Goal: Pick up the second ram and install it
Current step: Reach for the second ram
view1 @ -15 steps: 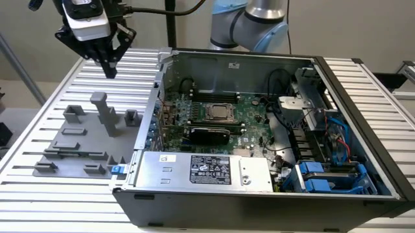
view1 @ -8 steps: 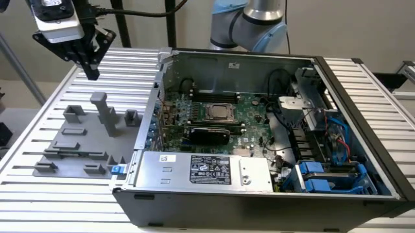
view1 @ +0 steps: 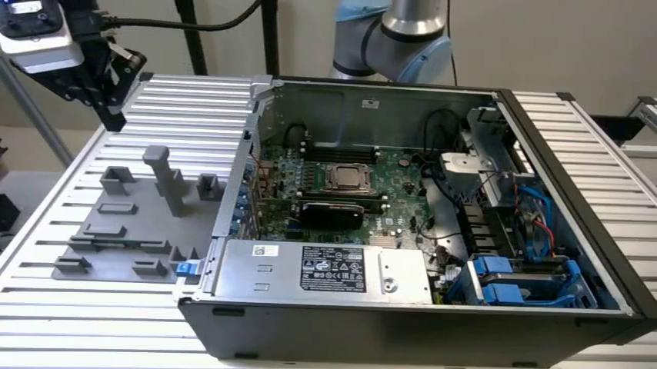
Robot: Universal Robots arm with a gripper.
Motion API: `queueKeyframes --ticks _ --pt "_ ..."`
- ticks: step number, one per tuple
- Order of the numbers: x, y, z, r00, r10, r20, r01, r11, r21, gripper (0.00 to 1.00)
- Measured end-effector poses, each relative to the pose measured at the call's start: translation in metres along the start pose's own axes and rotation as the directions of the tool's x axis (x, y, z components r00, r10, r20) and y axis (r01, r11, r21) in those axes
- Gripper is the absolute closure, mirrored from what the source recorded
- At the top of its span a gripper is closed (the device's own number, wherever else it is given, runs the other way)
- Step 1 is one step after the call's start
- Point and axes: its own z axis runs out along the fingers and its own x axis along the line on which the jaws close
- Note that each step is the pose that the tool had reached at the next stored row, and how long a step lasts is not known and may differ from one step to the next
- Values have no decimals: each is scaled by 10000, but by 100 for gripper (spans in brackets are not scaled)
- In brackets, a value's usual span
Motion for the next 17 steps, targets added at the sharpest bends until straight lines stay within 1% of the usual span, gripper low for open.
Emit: queueKeyframes --ticks 6,10,13,15,17 --pt "266 -71 41 10000 1 1 -1 10000 0 100" --pt "408 -113 84 10000 0 -4 0 10000 1 100" --pt "457 -128 127 10000 1 -11 -1 10000 5 100" --pt "459 -129 135 10000 1 -46 -1 10000 10 100" --pt "459 -129 135 10000 2 -46 -1 10000 11 100"
